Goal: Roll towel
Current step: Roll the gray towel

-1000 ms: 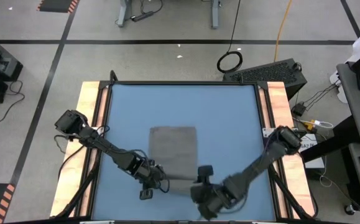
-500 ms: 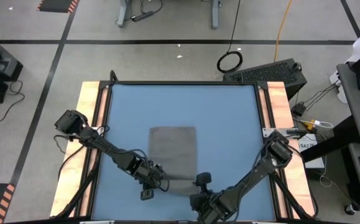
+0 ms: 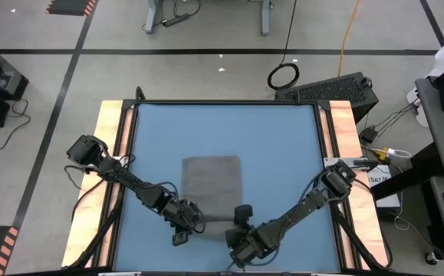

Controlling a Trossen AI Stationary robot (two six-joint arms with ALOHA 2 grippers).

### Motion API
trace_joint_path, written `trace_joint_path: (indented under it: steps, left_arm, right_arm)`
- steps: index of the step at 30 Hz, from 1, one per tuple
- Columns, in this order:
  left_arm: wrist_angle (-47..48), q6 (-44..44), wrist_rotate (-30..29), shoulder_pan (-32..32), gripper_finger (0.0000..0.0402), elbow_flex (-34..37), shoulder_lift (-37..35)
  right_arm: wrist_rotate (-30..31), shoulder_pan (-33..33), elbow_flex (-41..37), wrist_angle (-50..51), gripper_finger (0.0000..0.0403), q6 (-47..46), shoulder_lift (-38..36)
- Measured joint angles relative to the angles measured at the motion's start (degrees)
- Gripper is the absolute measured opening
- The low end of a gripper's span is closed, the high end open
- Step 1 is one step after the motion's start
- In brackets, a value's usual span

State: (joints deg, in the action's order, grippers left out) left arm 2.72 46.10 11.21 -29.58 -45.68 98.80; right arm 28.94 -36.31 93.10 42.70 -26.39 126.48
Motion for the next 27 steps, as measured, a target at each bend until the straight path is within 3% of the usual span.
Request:
trace_joint_path:
  steps: [8, 12, 19, 27]
  left_arm:
    - [0.0, -3.0, -0.6, -0.1, 0.0039, 0.0, 0.0]
    - [-0.4, -3.0, -1.3, -0.7, 0.0043, 0.1, 0.0]
    - [-2.4, -3.1, -4.4, -3.2, 0.0131, 0.2, -0.4]
    - [8.2, -1.6, -5.8, -4.5, 0.0237, 0.3, -9.4]
  right_arm:
    - [-19.5, 6.8, 0.1, -2.3, 0.0089, 6.1, -0.3]
    - [-29.1, 10.2, 0.1, -2.6, 0.0017, 8.5, -0.5]
    - [-41.8, 13.5, 0.1, -3.2, 0.0022, 11.2, -0.5]
    - [-52.1, 15.4, 0.0, -5.6, 0.0009, 15.1, -0.3]
